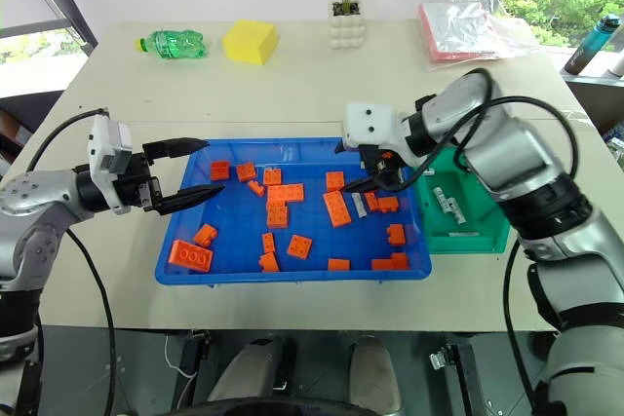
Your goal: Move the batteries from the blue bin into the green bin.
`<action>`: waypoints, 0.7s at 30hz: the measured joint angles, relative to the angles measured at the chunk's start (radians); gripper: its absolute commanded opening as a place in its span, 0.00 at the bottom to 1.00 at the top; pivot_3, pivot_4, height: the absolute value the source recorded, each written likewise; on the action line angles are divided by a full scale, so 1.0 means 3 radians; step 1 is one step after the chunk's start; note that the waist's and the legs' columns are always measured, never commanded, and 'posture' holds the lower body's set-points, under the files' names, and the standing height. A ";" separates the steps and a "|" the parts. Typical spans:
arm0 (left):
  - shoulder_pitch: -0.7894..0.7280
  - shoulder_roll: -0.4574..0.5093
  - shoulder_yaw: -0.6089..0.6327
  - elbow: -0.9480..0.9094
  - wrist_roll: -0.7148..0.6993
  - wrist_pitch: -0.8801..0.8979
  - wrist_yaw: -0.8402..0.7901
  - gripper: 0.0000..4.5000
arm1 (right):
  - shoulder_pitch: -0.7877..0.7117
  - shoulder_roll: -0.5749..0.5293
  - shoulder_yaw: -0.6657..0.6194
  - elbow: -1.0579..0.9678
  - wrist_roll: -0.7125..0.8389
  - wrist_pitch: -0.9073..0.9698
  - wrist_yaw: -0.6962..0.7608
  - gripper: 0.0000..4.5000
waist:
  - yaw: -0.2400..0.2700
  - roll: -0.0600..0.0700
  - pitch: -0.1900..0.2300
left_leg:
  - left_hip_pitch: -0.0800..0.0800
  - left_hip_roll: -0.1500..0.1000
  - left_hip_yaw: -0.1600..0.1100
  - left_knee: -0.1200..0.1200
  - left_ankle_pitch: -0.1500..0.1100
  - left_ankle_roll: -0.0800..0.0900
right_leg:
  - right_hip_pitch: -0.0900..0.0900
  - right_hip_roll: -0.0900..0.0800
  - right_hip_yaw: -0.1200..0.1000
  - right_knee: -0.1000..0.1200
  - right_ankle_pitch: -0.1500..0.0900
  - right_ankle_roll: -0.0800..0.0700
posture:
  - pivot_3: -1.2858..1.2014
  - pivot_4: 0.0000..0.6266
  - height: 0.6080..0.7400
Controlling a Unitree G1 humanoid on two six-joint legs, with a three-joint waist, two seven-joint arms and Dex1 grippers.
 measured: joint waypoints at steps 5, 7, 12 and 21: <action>0.0140 0.0001 0.0037 -0.0154 -0.0001 0.0005 0.0058 1.00 | -0.0035 0.0193 0.0189 0.0584 -0.0344 -0.0638 0.0312 0.99 | -0.0006 0.0001 0.0001 | -0.0001 0.0001 -0.0001 0.0000 0.0000 0.0000 | -0.0002 0.0000 0.0000 0.0001 0.0000 0.0000 | 0.52 0.24 0.90; 0.0203 0.0017 0.0079 -0.0204 -0.0002 0.0009 0.0068 1.00 | -0.0073 0.0272 0.0200 0.0775 -0.0433 -0.0799 0.0360 0.99 | -0.0007 0.0001 0.0001 | 0.0000 0.0001 -0.0001 0.0000 0.0000 -0.0001 | -0.0003 0.0001 0.0000 0.0001 0.0000 0.0000 | 0.52 0.24 0.90; 0.0257 0.0056 0.0161 -0.0275 -0.0023 0.0025 0.0125 1.00 | -0.0096 0.0444 0.0208 0.1180 -0.0641 -0.1166 0.0387 0.99 | 0.0000 0.0001 0.0001 | 0.0000 -0.0001 -0.0002 0.0001 0.0000 -0.0001 | -0.0002 -0.0001 -0.0001 0.0001 0.0000 0.0000 | 0.52 0.24 0.90; 0.0298 0.0094 0.0196 -0.0352 -0.0063 0.0079 0.0160 1.00 | -0.0132 0.0542 0.0120 0.1554 -0.0788 -0.1551 0.0400 0.99 | 0.0000 0.0001 0.0001 | 0.0000 0.0000 -0.0003 0.0002 0.0001 -0.0002 | -0.0001 0.0001 -0.0002 0.0001 0.0000 0.0000 | 0.52 0.24 0.90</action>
